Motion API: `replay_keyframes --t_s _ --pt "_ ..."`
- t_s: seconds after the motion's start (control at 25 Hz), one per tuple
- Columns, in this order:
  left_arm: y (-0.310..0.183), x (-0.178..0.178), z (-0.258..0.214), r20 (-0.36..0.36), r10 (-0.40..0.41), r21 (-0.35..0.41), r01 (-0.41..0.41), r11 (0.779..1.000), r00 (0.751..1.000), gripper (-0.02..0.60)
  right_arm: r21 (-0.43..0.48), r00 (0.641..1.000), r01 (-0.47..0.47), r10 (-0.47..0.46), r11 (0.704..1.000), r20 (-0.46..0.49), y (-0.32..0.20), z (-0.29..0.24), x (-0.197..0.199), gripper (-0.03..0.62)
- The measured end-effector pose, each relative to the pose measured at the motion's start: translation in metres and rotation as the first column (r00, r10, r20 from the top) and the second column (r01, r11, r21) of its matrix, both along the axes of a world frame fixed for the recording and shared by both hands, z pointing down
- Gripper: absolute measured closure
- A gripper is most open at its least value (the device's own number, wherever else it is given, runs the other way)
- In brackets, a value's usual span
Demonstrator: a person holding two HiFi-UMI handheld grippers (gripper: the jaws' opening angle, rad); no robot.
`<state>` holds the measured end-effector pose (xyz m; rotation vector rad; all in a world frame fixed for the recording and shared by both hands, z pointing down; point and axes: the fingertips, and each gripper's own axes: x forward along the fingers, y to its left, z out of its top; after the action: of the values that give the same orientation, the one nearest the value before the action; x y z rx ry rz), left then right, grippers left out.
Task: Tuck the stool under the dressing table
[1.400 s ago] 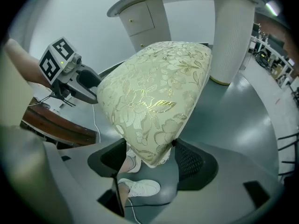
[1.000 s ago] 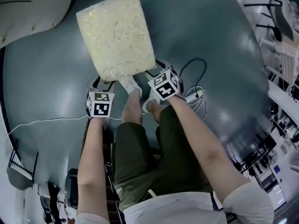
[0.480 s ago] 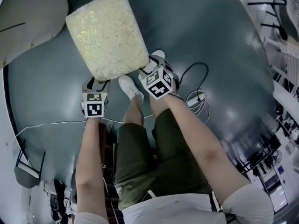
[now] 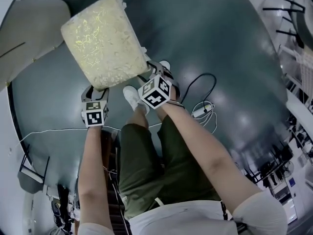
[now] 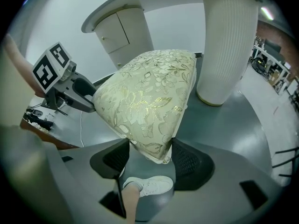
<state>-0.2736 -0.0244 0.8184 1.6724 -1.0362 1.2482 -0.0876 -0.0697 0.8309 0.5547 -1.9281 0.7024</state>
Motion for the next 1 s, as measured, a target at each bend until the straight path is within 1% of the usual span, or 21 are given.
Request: replay_keyframes --t_s 0.16,0.32,0.44,0.6,0.72,0.8,1.0 --pt "-0.014 -0.011 -0.007 0.033 -0.033 0.002 0.033 0.999 0.999 0.305 0.020 1.000 0.006 -0.006 1.000 0.011 -0.018 -0.007 -0.011 0.303" --pt "-0.020 -0.019 -0.007 0.043 -0.043 0.019 0.042 0.999 0.998 0.307 0.029 1.000 0.018 -0.019 0.999 0.018 -0.027 -0.007 -0.021 0.304" --pt "-0.052 -0.021 -0.005 0.045 -0.040 0.018 0.039 0.999 0.998 0.307 0.035 0.999 0.017 -0.018 0.999 0.034 -0.058 -0.005 -0.023 0.304" --pt "-0.090 -0.026 -0.003 0.035 -0.015 -0.001 0.015 1.000 0.999 0.307 0.036 1.000 -0.003 0.002 0.999 0.029 -0.096 -0.003 -0.029 0.304" --pt "-0.104 -0.029 -0.001 0.024 -0.007 -0.019 0.007 1.000 1.000 0.307 0.031 1.000 -0.018 0.017 0.999 0.018 -0.111 -0.001 -0.032 0.306" --pt "-0.112 -0.030 -0.001 0.020 -0.005 -0.019 0.006 1.000 1.000 0.307 0.033 0.999 -0.032 0.032 0.999 0.018 -0.119 0.000 -0.034 0.307" --pt "-0.132 -0.034 0.000 0.031 -0.014 -0.022 0.015 1.000 0.999 0.307 0.036 0.995 -0.094 0.093 0.995 0.026 -0.141 -0.001 -0.037 0.313"
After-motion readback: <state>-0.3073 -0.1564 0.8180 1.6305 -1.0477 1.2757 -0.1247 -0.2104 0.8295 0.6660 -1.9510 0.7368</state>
